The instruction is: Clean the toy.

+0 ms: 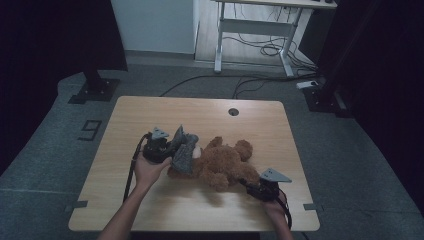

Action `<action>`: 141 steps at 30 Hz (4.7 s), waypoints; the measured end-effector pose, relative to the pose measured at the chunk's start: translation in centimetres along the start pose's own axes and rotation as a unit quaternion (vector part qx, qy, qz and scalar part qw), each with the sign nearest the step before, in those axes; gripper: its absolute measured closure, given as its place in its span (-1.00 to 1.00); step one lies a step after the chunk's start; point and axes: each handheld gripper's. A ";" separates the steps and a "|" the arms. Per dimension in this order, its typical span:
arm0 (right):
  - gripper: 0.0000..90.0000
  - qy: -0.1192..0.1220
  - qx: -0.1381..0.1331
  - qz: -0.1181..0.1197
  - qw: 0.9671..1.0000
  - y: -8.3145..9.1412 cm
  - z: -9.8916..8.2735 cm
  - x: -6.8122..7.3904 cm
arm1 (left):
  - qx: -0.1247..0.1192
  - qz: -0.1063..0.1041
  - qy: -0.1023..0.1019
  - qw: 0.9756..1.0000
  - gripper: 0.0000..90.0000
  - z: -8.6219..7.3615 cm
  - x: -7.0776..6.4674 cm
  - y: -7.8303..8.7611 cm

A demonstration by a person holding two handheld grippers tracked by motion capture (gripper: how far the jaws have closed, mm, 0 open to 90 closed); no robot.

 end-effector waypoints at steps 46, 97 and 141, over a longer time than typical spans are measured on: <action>0.17 -0.001 0.004 0.005 1.000 0.0 0.0 -0.1 | -0.019 -0.029 -0.025 0.999 0.64 2.7 -2.8 -1.8; 0.02 -0.028 0.096 0.089 0.991 -3.3 4.1 2.7 | -0.097 -0.091 0.001 0.991 0.66 -3.9 -4.7 1.6; 0.14 0.101 -0.010 0.042 0.994 -4.1 2.1 2.8 | -0.059 -0.047 -0.117 0.990 0.66 3.3 -14.0 -4.7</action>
Point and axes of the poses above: each handheld gripper's, and its own axes: y roughly backward along the jaws, z roughly out of its top, x roughly to its left, and after that the axes turned 9 degrees about -y, right-handed
